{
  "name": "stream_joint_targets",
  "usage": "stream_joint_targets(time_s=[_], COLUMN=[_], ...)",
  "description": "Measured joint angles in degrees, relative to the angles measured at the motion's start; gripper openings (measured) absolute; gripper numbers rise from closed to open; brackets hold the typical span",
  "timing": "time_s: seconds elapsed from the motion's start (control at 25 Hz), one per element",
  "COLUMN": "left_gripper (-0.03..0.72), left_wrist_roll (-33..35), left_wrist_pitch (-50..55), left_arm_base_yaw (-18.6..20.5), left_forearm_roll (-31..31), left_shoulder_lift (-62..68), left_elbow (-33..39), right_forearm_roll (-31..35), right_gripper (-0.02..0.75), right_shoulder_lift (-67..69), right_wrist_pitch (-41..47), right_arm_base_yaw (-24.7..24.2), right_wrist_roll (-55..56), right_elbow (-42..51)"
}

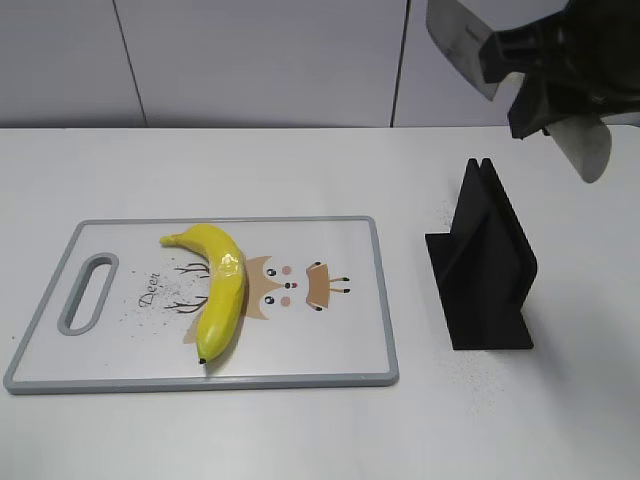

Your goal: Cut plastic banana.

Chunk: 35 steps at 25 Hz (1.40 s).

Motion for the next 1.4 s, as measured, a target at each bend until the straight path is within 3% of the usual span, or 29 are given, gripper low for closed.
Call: stream_joint_targets(time_s=[0.36, 0.72, 1.0, 1.4], left_gripper=[0.571, 0.570, 0.566, 0.469], left_wrist_roll=[-0.34, -0.39, -0.65, -7.92], left_wrist_pitch=[0.06, 1.83, 1.98, -2.80], left_arm_base_yaw=[0.00, 0.00, 0.00, 0.00], left_forearm_roll=[-0.07, -0.07, -0.06, 3.98], left_shoulder_lift=[-22.89, -41.13, -42.89, -42.89], left_elbow=[12.58, 14.22, 17.23, 19.04], right_forearm_roll=[-2.00, -2.30, -4.70, -6.07], right_gripper=[0.160, 0.160, 0.160, 0.160], right_shoulder_lift=[-1.04, -1.17, -1.21, -0.35], right_wrist_pitch=[-1.84, -5.71, -7.88, -9.60], right_arm_base_yaw=[-1.84, -1.90, -1.90, -1.90], right_wrist_roll=[3.29, 5.58, 7.01, 8.20], right_elbow=[7.70, 12.71, 14.39, 14.39])
